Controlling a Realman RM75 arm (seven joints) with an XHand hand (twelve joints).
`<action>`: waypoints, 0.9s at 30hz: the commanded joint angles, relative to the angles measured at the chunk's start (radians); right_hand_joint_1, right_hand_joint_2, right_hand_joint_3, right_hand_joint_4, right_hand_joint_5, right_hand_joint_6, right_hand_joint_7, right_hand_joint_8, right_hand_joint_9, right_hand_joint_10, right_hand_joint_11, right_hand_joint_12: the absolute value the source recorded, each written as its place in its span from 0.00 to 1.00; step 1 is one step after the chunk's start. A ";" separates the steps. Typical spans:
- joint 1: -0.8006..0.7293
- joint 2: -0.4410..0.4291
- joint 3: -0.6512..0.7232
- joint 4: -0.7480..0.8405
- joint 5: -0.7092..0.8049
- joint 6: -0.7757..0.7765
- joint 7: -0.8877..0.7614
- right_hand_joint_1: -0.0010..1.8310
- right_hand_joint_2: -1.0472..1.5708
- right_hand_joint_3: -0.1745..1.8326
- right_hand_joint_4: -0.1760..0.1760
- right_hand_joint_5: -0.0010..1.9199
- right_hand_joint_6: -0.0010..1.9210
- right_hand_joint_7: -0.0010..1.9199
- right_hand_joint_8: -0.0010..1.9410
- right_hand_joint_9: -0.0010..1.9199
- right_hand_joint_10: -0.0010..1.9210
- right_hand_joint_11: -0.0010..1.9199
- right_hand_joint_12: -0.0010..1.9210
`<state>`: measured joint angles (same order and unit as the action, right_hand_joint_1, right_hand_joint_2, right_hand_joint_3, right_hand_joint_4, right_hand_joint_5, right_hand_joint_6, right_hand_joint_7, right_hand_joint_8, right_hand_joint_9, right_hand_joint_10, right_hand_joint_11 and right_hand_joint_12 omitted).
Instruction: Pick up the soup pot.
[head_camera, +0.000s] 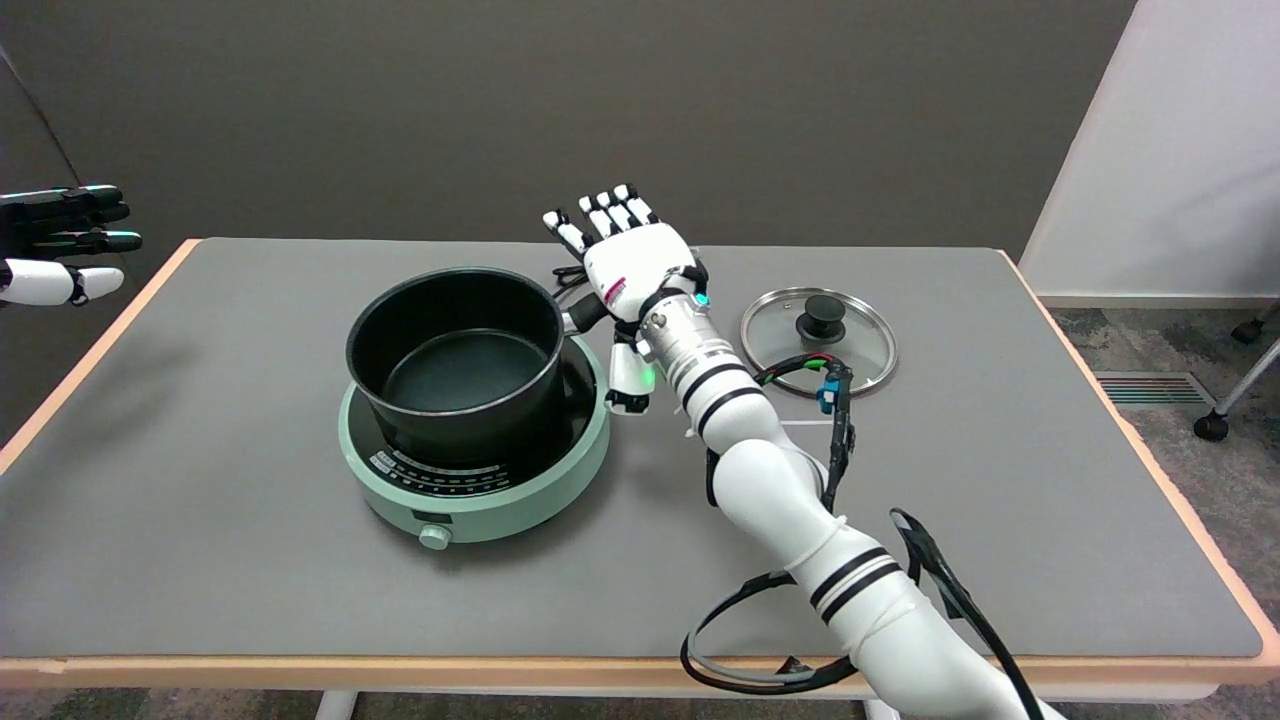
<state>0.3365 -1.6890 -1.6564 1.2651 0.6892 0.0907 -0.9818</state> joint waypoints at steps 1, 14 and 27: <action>0.019 0.004 0.005 -0.035 0.002 0.000 -0.003 0.60 0.08 0.89 1.00 0.06 0.06 0.06 0.06 0.06 0.06 0.06 0.06; 0.038 0.008 0.008 -0.042 0.003 -0.012 -0.003 0.61 0.04 0.99 1.00 0.25 0.25 0.25 0.25 0.25 0.25 0.25 0.25; 0.038 0.012 0.008 -0.038 0.039 -0.012 -0.003 0.61 0.11 0.69 0.62 0.49 0.49 0.49 0.48 0.49 0.49 0.49 0.49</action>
<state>0.3678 -1.6808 -1.6497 1.2285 0.7048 0.0841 -0.9846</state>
